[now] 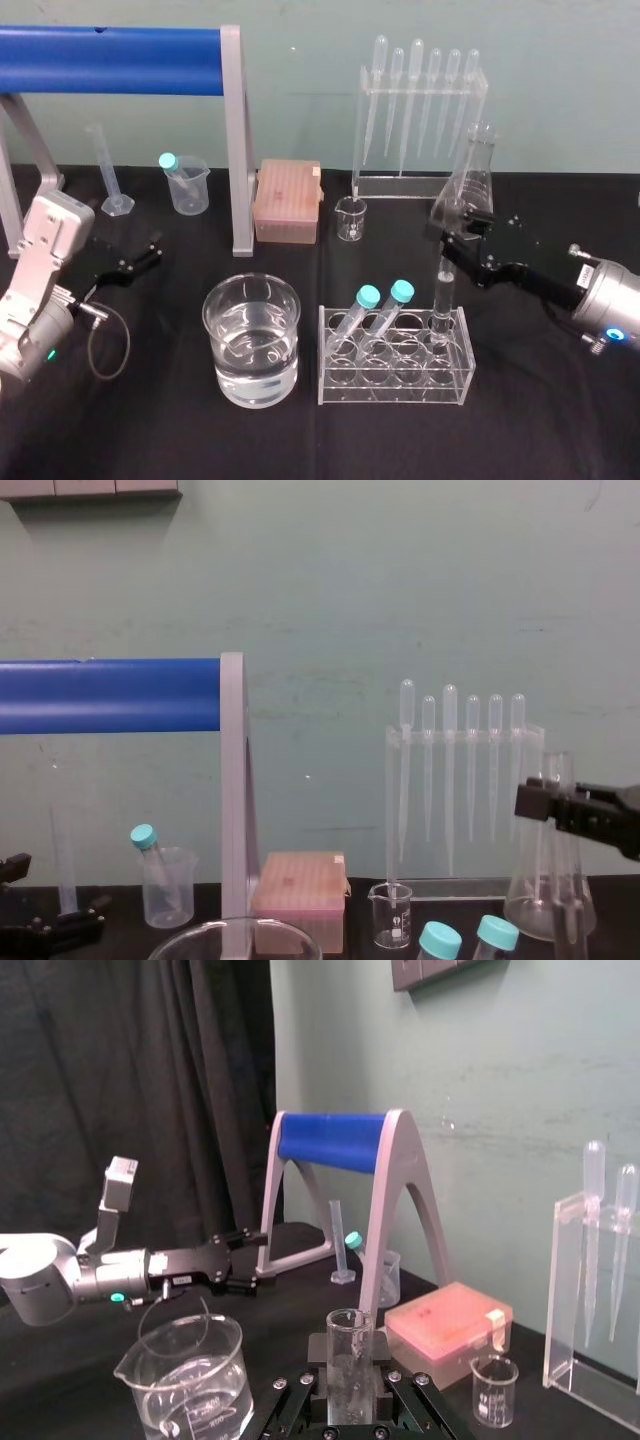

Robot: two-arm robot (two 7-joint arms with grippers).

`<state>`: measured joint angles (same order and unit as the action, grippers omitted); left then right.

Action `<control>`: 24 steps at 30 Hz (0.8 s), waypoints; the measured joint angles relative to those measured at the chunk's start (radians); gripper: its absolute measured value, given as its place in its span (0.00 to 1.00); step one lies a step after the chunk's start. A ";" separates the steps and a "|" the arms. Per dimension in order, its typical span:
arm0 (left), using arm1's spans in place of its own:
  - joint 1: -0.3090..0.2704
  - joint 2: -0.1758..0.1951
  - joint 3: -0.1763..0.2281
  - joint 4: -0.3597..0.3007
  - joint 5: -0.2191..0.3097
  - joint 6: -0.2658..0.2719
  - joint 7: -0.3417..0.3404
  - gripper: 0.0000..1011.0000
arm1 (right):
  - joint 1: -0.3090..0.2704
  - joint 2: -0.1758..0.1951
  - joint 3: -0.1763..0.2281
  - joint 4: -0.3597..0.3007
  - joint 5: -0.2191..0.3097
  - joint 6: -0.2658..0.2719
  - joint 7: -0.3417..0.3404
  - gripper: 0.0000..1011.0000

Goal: Hold the test tube with one hand and immerse one end into the beaker, then return it to the test tube rack.

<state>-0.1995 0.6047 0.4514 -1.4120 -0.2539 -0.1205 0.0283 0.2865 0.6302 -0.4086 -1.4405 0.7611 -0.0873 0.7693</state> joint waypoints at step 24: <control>0.000 0.000 0.000 0.000 0.000 0.000 0.000 0.99 | 0.031 -0.020 -0.038 0.058 -0.034 0.020 0.003 0.24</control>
<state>-0.1996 0.6047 0.4514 -1.4120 -0.2539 -0.1205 0.0283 0.3171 0.6103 -0.4470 -1.3828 0.7271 -0.0676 0.7727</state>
